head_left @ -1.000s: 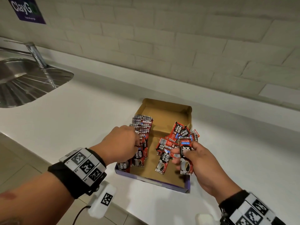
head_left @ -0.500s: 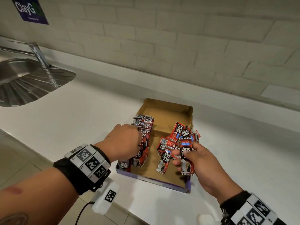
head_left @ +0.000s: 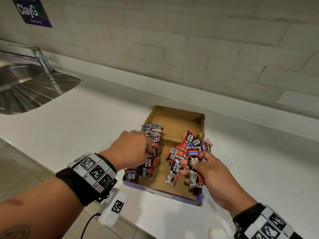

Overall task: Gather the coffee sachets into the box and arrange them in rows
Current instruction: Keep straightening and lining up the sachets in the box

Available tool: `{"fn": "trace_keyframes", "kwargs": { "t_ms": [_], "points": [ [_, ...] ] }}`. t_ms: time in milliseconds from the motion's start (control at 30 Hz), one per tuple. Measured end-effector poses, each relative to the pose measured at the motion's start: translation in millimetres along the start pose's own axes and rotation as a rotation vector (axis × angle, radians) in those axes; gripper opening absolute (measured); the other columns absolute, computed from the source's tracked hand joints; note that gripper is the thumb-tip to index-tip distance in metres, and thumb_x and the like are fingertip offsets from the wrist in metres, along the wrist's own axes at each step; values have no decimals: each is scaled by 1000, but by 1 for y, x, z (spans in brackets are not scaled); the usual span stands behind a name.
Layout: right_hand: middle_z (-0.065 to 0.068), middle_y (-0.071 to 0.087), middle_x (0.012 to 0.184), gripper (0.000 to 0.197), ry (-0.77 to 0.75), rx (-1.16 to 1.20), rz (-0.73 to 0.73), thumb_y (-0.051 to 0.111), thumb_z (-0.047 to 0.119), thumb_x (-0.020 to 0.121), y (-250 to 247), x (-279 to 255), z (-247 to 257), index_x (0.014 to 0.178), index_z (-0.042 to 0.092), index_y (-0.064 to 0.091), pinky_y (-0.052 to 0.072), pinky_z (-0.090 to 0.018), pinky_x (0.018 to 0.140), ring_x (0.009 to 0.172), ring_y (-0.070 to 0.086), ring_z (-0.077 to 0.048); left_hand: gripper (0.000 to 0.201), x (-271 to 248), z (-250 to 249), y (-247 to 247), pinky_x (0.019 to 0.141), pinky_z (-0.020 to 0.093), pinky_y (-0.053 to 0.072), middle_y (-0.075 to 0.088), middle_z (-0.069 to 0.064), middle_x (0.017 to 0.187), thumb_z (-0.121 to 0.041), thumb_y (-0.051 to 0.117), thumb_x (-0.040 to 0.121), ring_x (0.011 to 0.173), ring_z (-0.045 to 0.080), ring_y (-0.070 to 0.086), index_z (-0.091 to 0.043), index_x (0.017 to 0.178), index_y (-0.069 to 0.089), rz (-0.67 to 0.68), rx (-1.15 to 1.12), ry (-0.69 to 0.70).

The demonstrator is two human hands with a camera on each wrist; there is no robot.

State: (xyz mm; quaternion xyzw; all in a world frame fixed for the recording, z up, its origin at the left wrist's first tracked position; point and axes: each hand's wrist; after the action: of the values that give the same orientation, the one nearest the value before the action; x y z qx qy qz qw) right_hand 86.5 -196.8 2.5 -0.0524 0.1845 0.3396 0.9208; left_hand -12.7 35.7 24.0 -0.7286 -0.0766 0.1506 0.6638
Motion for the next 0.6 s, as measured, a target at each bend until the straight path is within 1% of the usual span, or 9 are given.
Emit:
{"fn": "trace_keyframes", "kwargs": {
  "t_ms": [100, 167, 200, 267, 367, 433, 500, 533, 600],
  "points": [
    [-9, 79, 101, 14, -8, 2, 11, 53, 8, 105, 1, 0, 0, 117, 6, 59, 56, -62, 93, 91, 77, -27, 18, 0, 9, -10, 87, 32, 43, 54, -13, 95, -36, 65, 88, 100, 16, 58, -38, 106, 67, -58, -88, -49],
    [-9, 80, 100, 12, -25, -48, 13, 57, 11, 103, 1, 2, 0, 113, 7, 61, 54, -62, 96, 94, 77, -26, 16, 0, 15, -19, 84, 33, 44, 47, -15, 85, -33, 65, 90, 90, 15, 57, -37, 105, 67, -127, -138, -95],
    [-9, 80, 98, 10, -38, -78, 11, 60, 13, 102, 1, 3, 0, 110, 8, 63, 54, -62, 98, 94, 77, -25, 15, 0, 16, -22, 83, 33, 46, 47, -15, 83, -32, 65, 90, 86, 14, 56, -36, 104, 68, -158, -164, -113],
    [-10, 80, 94, 7, -62, -105, 7, 64, 14, 100, 3, 6, 0, 104, 9, 66, 52, -62, 99, 90, 77, -25, 13, -3, 13, -27, 82, 31, 47, 53, -14, 87, -31, 65, 91, 83, 13, 58, -35, 103, 69, -179, -211, -121],
    [-12, 79, 93, 7, -78, -112, 10, 68, 16, 98, 5, 9, 0, 98, 9, 68, 50, -65, 100, 88, 77, -27, 12, -8, 0, -27, 87, 32, 50, 62, -12, 98, -30, 64, 92, 91, 14, 64, -34, 102, 69, -145, -232, -81],
    [-14, 78, 92, 5, -82, -112, 17, 70, 17, 96, 6, 10, -1, 92, 13, 71, 50, -66, 99, 85, 76, -29, 11, -10, -8, -27, 81, 27, 48, 64, -15, 96, -30, 66, 92, 90, 11, 64, -33, 101, 70, -118, -278, -76],
    [-17, 77, 92, 8, -80, -117, 24, 72, 17, 95, 8, 11, -1, 86, 17, 73, 52, -65, 97, 81, 73, -30, 11, -12, -16, -27, 71, 20, 45, 67, -15, 94, -33, 69, 91, 84, 5, 63, -33, 102, 70, -65, -423, -71],
    [-18, 77, 92, 8, -83, -111, 27, 72, 17, 94, 9, 11, -1, 86, 16, 73, 54, -65, 95, 80, 72, -31, 15, -13, -21, -27, 69, 18, 45, 68, -14, 95, -36, 71, 89, 81, 1, 63, -34, 104, 69, -30, -518, -59],
    [-20, 76, 92, 9, -101, -110, 40, 75, 20, 93, 11, 11, 0, 86, 15, 73, 55, -64, 91, 80, 70, -33, 28, -15, -31, -26, 72, 17, 49, 68, -14, 99, -42, 74, 87, 81, -4, 63, -35, 113, 68, 26, -682, -25]
  ]
}}
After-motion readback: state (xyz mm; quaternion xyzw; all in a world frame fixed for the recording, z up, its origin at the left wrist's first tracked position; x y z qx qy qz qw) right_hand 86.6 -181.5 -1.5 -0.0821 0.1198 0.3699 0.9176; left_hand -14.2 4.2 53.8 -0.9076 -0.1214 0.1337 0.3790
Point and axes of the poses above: each hand's wrist, its own x-axis towards the middle knuckle, its own y-axis out of the palm, z = x × y
